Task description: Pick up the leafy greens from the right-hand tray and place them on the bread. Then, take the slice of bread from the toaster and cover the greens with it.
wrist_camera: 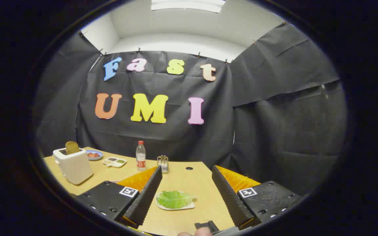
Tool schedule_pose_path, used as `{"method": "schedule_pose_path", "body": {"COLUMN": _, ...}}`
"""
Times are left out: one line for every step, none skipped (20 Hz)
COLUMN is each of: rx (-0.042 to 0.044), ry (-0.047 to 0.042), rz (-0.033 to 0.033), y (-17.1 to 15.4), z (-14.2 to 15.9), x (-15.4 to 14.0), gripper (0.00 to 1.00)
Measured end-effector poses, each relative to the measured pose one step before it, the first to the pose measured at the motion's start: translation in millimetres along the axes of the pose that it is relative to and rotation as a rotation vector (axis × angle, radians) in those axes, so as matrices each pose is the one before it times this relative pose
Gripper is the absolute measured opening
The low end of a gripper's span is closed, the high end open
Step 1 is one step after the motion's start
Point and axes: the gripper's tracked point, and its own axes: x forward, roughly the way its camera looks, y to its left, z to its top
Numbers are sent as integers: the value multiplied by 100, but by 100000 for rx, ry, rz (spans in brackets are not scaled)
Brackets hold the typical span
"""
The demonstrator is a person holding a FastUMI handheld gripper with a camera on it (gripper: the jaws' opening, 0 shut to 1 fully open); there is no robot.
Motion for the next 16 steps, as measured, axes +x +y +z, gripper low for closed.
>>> {"method": "schedule_pose_path", "body": {"rx": 98, "ry": 550, "rz": -382, "y": -206, "z": -303, "x": 105, "gripper": 95}}
{"method": "schedule_pose_path", "body": {"rx": 96, "ry": 499, "rz": -711, "y": -170, "z": -107, "x": -38, "gripper": 95}}
{"method": "schedule_pose_path", "body": {"rx": 236, "ry": 118, "rz": -574, "y": -97, "z": 15, "x": -20, "gripper": 95}}
{"method": "schedule_pose_path", "body": {"rx": 453, "ry": 126, "rz": -93, "y": -41, "z": -78, "x": 0, "gripper": 95}}
{"method": "schedule_pose_path", "body": {"rx": 406, "ry": 100, "rz": -179, "y": -58, "z": -37, "x": -6, "gripper": 95}}
{"method": "schedule_pose_path", "body": {"rx": 284, "ry": 213, "rz": -203, "y": -67, "z": -36, "x": 31, "gripper": 95}}
{"method": "schedule_pose_path", "body": {"rx": 256, "ry": 307, "rz": -531, "y": -311, "z": -176, "x": -1, "gripper": 95}}
{"method": "schedule_pose_path", "body": {"rx": 253, "ry": 96, "rz": -611, "y": -194, "z": 35, "x": 34, "gripper": 95}}
{"method": "schedule_pose_path", "body": {"rx": 207, "ry": 237, "rz": -321, "y": -127, "z": -178, "x": 47, "gripper": 95}}
{"method": "schedule_pose_path", "body": {"rx": 148, "ry": 175, "rz": -407, "y": -221, "z": -69, "x": 32, "gripper": 95}}
{"method": "schedule_pose_path", "body": {"rx": 8, "ry": 398, "rz": -322, "y": -106, "z": -172, "x": 146, "gripper": 95}}
{"method": "schedule_pose_path", "body": {"rx": 196, "ry": 337, "rz": -233, "y": -67, "z": -129, "x": -30, "gripper": 95}}
{"method": "schedule_pose_path", "body": {"rx": 249, "ry": 421, "rz": 52, "y": -40, "z": -151, "x": 78, "gripper": 95}}
{"method": "schedule_pose_path", "body": {"rx": 24, "ry": 257, "rz": -154, "y": 12, "z": -80, "x": 85, "gripper": 95}}
{"method": "schedule_pose_path", "body": {"rx": 14, "ry": 315, "rz": -567, "y": -210, "z": -174, "x": 84, "gripper": 95}}
{"method": "schedule_pose_path", "body": {"rx": 8, "ry": 547, "rz": -711, "y": -180, "z": -247, "x": 173, "gripper": 95}}
